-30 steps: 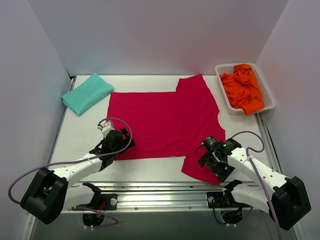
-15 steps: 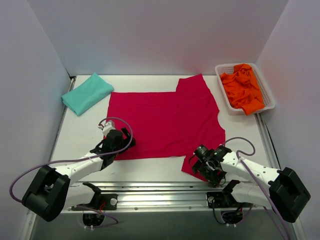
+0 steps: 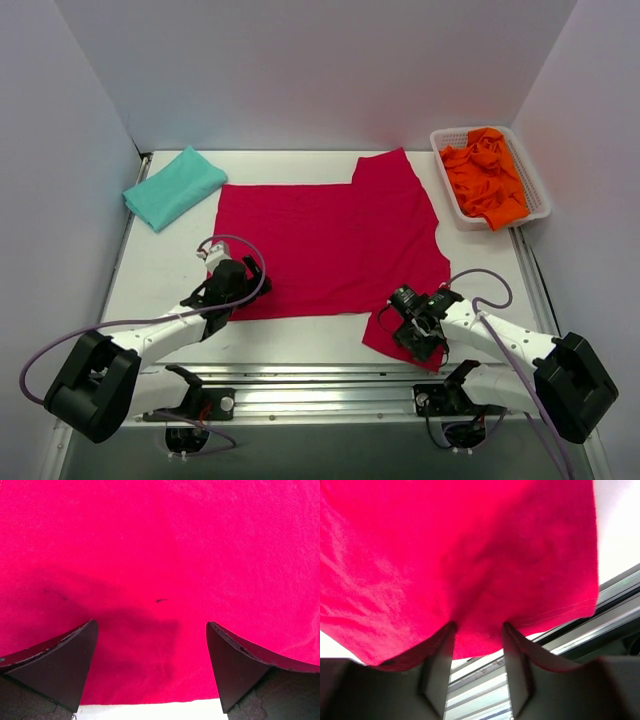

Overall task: Fold and stack the t-shirts
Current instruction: Grap the side of the flattened tshirt closest away from the robot with both arms

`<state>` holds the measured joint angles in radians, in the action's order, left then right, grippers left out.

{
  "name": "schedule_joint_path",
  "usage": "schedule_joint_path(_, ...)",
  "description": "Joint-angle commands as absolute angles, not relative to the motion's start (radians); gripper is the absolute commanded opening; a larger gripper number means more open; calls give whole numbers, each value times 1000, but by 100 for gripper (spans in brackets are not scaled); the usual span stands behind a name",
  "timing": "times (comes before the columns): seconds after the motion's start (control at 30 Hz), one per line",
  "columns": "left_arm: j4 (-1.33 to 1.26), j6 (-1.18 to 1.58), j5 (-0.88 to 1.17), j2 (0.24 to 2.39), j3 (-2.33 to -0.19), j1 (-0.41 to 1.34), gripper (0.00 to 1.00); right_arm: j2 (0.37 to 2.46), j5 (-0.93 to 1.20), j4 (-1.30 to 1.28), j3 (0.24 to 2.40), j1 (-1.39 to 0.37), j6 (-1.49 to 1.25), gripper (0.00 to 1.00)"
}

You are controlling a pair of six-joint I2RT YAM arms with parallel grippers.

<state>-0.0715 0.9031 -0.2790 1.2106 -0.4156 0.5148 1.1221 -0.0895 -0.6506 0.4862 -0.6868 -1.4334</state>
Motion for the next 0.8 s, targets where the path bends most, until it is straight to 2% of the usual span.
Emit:
schedule_joint_path(0.0,-107,885,-291,1216,-425,509,98,1146,-140,-620,454,-673,-1425,36)
schedule_joint_path(0.03,-107,884,-291,1219,-425,509,98,1144,-138,-620,453,-672,-1422,28)
schedule_joint_path(0.1,-107,884,-291,1230,-429,509,98,1134,-141,-618,449,-672,-1416,22)
schedule_joint_path(0.13,-107,884,-291,1233,-428,509,98,1128,-141,-615,449,-672,-1416,15)
schedule_joint_path(0.27,-83,888,-298,1224,-434,509,99,1100,-146,-614,443,-670,-1410,1)
schedule_joint_path(0.63,294,1015,-488,948,-459,566,98,1088,-232,-606,517,-667,-1324,0)
schedule_joint_path(0.77,411,1075,-548,931,-457,566,98,1080,-250,-533,515,-647,-1264,0)
